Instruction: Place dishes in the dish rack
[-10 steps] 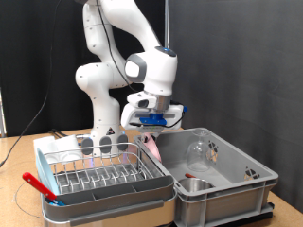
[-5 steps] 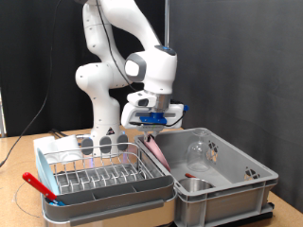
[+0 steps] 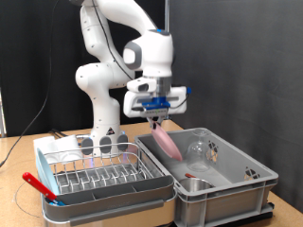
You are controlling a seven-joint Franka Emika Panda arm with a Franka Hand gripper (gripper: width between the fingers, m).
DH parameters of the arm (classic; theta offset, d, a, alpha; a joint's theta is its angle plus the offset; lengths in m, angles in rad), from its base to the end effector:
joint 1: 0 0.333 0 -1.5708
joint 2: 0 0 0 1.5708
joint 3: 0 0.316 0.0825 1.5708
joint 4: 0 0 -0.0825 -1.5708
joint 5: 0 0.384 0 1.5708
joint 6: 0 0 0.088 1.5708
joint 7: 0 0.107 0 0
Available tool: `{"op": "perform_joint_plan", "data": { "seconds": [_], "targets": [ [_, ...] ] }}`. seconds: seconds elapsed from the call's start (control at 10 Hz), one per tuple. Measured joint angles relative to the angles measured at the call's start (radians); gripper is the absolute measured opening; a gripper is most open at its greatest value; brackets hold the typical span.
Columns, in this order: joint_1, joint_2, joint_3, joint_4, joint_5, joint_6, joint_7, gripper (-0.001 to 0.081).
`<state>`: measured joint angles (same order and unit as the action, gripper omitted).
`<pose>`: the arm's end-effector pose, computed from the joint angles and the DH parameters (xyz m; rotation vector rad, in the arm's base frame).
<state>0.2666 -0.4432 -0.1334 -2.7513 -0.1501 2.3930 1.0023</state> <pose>0.3720 0.0521 0.3563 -2.9143 1.1520 -0.1531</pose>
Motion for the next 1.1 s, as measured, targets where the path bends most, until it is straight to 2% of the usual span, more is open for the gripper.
{"op": "perform_joint_plan", "data": {
  "seconds": [0.3, 0.5, 0.6, 0.7, 0.9, 1.1],
  "targets": [
    [-0.001, -0.098, -0.014, 0.050, 0.039, -0.100, -0.041, 0.0037],
    [-0.005, -0.136, -0.015, 0.102, 0.049, -0.224, -0.032, 0.0037],
    [-0.005, -0.135, -0.015, 0.096, 0.046, -0.213, -0.037, 0.0037],
    [-0.007, -0.133, -0.010, 0.094, 0.006, -0.205, -0.046, 0.0037],
    [-0.024, -0.138, 0.008, 0.110, -0.139, -0.183, -0.059, 0.0037],
    [-0.072, -0.154, 0.029, 0.149, -0.321, -0.201, -0.104, 0.0037]
  ]
}}
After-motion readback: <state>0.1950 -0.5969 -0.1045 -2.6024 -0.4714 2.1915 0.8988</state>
